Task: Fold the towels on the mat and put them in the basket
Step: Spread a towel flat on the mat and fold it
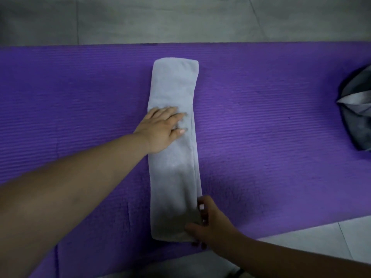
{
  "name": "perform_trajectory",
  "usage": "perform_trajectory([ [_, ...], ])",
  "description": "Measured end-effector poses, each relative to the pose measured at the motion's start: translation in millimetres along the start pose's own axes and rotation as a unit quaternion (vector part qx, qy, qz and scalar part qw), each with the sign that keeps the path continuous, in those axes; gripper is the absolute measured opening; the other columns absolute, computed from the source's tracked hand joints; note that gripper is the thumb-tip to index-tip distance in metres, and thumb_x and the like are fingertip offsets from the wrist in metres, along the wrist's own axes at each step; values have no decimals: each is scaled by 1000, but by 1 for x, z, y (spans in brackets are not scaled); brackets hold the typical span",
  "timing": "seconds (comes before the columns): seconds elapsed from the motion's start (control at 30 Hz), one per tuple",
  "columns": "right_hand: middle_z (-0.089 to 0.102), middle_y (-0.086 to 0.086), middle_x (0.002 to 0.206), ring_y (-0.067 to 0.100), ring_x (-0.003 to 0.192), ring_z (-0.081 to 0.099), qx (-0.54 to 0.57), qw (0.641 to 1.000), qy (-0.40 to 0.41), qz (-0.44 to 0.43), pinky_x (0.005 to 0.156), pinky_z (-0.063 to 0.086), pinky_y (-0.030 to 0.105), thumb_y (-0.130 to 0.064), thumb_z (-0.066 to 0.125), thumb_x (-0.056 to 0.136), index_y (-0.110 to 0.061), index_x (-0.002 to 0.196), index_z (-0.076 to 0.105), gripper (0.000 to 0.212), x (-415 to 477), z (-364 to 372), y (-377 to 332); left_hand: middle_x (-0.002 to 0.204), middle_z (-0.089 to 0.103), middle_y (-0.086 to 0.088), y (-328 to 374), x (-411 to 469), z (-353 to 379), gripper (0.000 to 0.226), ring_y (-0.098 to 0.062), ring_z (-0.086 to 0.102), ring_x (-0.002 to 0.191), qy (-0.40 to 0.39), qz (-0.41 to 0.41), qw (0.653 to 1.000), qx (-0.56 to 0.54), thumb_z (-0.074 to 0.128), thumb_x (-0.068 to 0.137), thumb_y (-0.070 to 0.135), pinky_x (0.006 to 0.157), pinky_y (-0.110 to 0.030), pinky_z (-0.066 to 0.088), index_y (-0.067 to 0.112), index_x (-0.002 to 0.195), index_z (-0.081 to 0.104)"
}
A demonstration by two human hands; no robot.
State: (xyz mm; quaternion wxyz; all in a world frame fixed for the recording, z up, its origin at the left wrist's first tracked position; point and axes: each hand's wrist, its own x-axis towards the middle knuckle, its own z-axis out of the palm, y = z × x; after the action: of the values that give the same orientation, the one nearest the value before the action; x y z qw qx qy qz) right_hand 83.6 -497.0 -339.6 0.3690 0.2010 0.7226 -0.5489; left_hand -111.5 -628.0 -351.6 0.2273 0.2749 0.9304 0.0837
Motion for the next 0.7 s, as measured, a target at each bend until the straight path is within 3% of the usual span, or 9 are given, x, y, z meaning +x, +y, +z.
perform_trajectory([
  [0.1, 53, -10, 71, -3, 41, 51, -140, 988, -59, 5, 43, 40, 13, -22, 62, 84, -32, 81, 39, 26, 5, -5, 3, 156, -9, 0, 4, 3, 6, 62, -13, -11, 143, -38, -25, 997, 59, 20, 95, 50, 115, -34, -11, 23, 147, -1],
  [0.2, 56, -9, 66, -5, 46, 51, -168, 986, -14, 14, 47, 41, 11, -34, 58, 87, -27, 72, 53, 17, 22, -26, -13, 156, -8, 0, 8, -1, 13, 64, -14, -11, 143, 7, -32, 999, 36, 18, 93, 54, 113, -32, -15, 23, 147, 2],
  [0.27, 56, -8, 60, -3, 49, 52, -160, 984, 75, -4, 54, 42, 15, -34, 56, 88, -23, 64, 56, 27, 40, -46, -27, 156, 6, -4, 5, -14, 19, 73, -17, 2, 144, 93, 10, 996, 1, 12, 84, 58, 109, -24, -18, 22, 146, 16],
  [0.33, 51, -9, 57, -6, 44, 49, -132, 981, 133, -46, 56, 39, 13, -23, 57, 89, -23, 62, 54, 27, 64, -67, -45, 146, 36, -14, 2, -32, 24, 66, -24, 25, 138, 163, 87, 983, -7, 23, 82, 50, 109, -21, -10, 18, 137, 37],
  [0.4, 47, -7, 59, -9, 43, 47, -114, 979, 138, -93, 56, 35, 10, -12, 56, 90, -15, 73, 56, 17, 93, -82, -68, 132, 52, -16, -7, -49, 35, 49, -23, 33, 127, 179, 135, 975, -5, 31, 89, 46, 111, -24, 1, 16, 127, 42],
  [0.5, 48, -3, 68, -2, 53, 46, -76, 972, 179, -128, 56, 36, 12, -15, 55, 90, -15, 91, 52, 3, 136, -94, -111, 127, 57, -16, -21, -68, 52, 48, -21, 34, 125, 183, 180, 966, 30, 28, 92, 50, 114, -26, 3, 16, 123, 43],
  [0.6, 52, 2, 81, 8, 60, 45, 8, 977, 189, -95, 51, 39, 17, -21, 55, 91, -9, 121, 46, 34, 166, -94, -146, 134, 45, -13, -26, -71, 65, 44, -19, 20, 139, 209, 220, 951, 59, 35, 90, 42, 114, -34, 8, 15, 124, 43],
  [0.7, 53, 5, 98, 14, 75, 53, 22, 976, 200, -86, 54, 39, 17, -20, 57, 89, -9, 119, 48, 33, 182, -90, -162, 136, 35, -11, -26, -67, 76, 46, -16, 3, 144, 251, 217, 941, 61, 21, 97, 44, 112, -38, 14, 15, 126, 40],
])
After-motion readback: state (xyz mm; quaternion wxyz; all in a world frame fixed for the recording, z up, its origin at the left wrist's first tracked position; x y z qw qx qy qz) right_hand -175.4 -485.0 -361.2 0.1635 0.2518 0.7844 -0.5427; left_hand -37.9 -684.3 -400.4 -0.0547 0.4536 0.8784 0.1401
